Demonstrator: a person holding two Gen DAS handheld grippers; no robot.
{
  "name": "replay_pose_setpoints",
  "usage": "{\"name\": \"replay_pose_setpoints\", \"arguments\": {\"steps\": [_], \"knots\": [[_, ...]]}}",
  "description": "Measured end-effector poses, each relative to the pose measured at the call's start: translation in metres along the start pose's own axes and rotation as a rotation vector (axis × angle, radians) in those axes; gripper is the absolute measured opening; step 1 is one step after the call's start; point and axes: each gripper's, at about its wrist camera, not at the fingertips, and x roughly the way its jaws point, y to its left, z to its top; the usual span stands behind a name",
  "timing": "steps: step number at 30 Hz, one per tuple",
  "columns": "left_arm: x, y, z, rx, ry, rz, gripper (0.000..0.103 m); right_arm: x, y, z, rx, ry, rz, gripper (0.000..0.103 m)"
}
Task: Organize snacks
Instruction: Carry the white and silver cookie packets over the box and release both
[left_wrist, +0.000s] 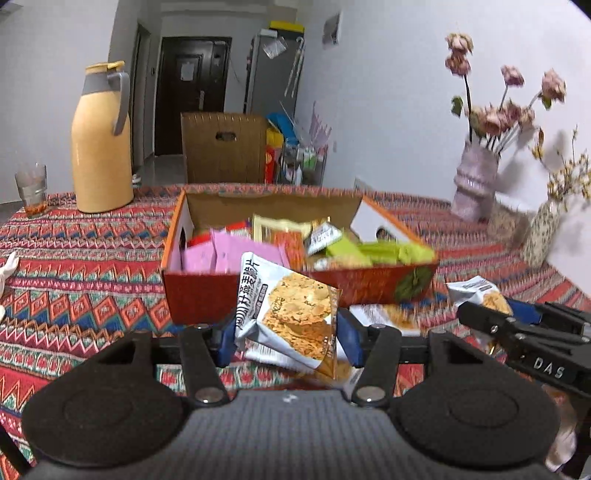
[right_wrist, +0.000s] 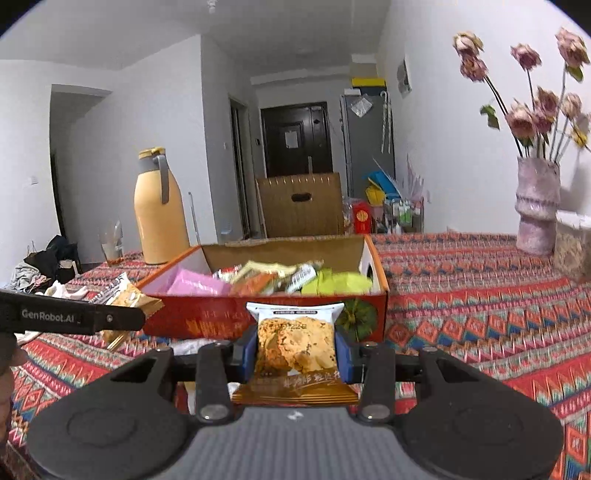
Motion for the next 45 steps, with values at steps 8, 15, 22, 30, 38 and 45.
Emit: {"name": "replay_pose_setpoints", "arguments": {"steps": [8, 15, 22, 30, 38, 45], "knots": [[0.004, 0.001, 0.025, -0.042, -0.065, 0.015, 0.055, 0.022, 0.009, 0.03, -0.035, -0.037, 0.012, 0.041], [0.017, 0.006, 0.05, -0.081, -0.101, 0.028, 0.055, 0.051, 0.013, 0.05, -0.034, -0.042, 0.019, 0.041], [0.04, 0.007, 0.071, -0.102, -0.114, 0.045, 0.055, 0.084, 0.012, 0.065, -0.046, -0.028, 0.002, 0.041], [0.08, 0.013, 0.078, -0.131, -0.097, 0.085, 0.055, 0.129, 0.005, 0.078, -0.031, -0.008, -0.041, 0.041], [0.11, 0.027, 0.066, -0.151, -0.061, 0.107, 0.055, 0.155, 0.004, 0.059, -0.052, 0.015, -0.066, 0.041], [0.117, 0.032, 0.06, -0.154, -0.041, 0.104, 0.055, 0.165, 0.0, 0.055, -0.037, 0.042, -0.076, 0.041]]}}
